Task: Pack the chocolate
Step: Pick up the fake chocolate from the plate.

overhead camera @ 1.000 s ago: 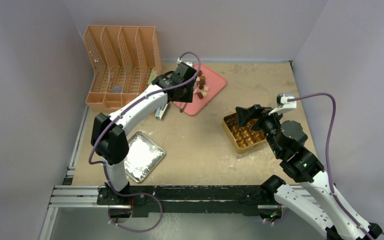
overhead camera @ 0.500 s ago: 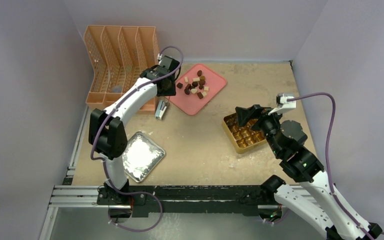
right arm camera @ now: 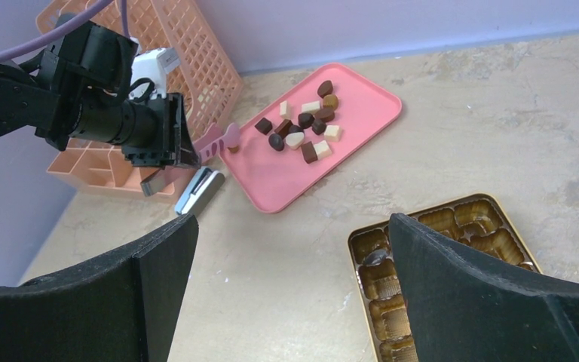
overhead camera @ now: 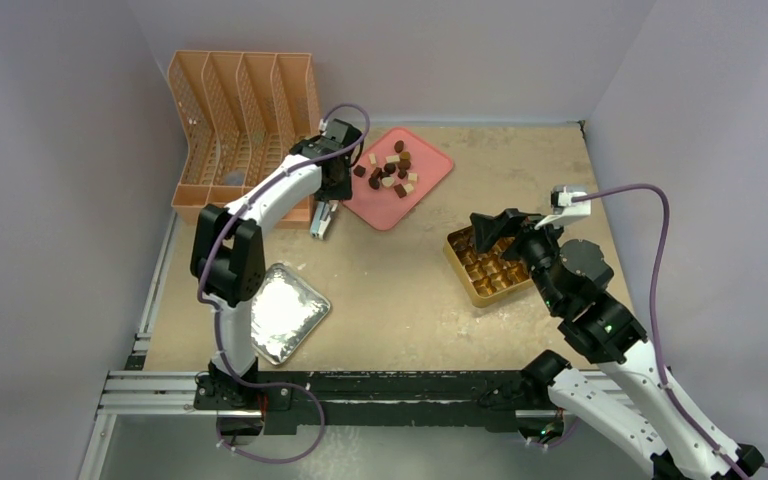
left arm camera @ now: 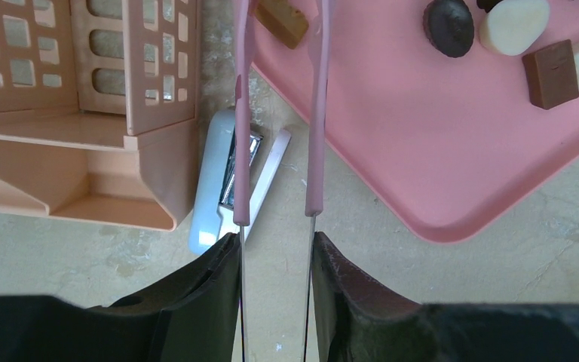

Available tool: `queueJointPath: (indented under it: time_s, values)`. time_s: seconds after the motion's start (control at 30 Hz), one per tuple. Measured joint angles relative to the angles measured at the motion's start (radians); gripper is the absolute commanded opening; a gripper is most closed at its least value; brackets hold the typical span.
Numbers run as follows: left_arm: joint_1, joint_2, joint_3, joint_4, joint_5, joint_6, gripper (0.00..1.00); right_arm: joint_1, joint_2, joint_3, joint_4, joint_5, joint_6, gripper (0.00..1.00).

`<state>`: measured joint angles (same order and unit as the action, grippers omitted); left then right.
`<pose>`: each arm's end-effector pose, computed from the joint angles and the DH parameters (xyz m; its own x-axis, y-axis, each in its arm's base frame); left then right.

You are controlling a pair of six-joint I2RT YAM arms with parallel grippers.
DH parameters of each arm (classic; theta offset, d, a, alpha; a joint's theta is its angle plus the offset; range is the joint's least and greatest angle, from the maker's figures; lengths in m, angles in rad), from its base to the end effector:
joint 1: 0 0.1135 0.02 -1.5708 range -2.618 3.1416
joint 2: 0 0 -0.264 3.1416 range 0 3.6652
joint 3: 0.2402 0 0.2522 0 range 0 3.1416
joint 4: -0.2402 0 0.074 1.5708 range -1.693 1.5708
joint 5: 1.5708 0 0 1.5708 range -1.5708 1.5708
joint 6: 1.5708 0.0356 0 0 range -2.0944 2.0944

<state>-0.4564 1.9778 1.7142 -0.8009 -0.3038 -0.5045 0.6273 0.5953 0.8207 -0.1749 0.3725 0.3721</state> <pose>0.3898 -0.1795 0.2556 -0.8276 -0.1075 -0.5510 -0.1253 0.9921 -0.0054 0.1159 0.0680 0.3802 -0.0537 0.3793 -0.9237 -0.2500 0.8905 0.3802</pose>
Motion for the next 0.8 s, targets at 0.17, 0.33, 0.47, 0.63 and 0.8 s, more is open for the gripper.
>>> queueJointPath:
  time_s: [0.17, 0.33, 0.47, 0.63, 0.8]
  values:
    - [0.004, 0.01, 0.0, 0.005, 0.013, 0.0, 0.36, 0.0, 0.001, 0.0, 0.001, 0.0, 0.0, 0.98]
    - [0.004, 0.021, 0.0, 0.024, 0.035, 0.0, 0.37, 0.0, 0.0, 0.0, 0.001, 0.002, -0.001, 0.99]
    - [0.005, 0.023, 0.0, 0.039, 0.059, 0.0, 0.36, 0.0, 0.0, 0.0, 0.001, 0.003, -0.004, 0.99]
    - [0.005, 0.029, -0.001, 0.059, 0.106, 0.0, 0.36, 0.0, 0.0, 0.0, 0.001, 0.002, -0.004, 0.99]
    - [0.005, 0.029, -0.005, 0.084, 0.156, 0.0, 0.36, 0.0, 0.0, 0.0, 0.001, 0.002, -0.004, 0.99]
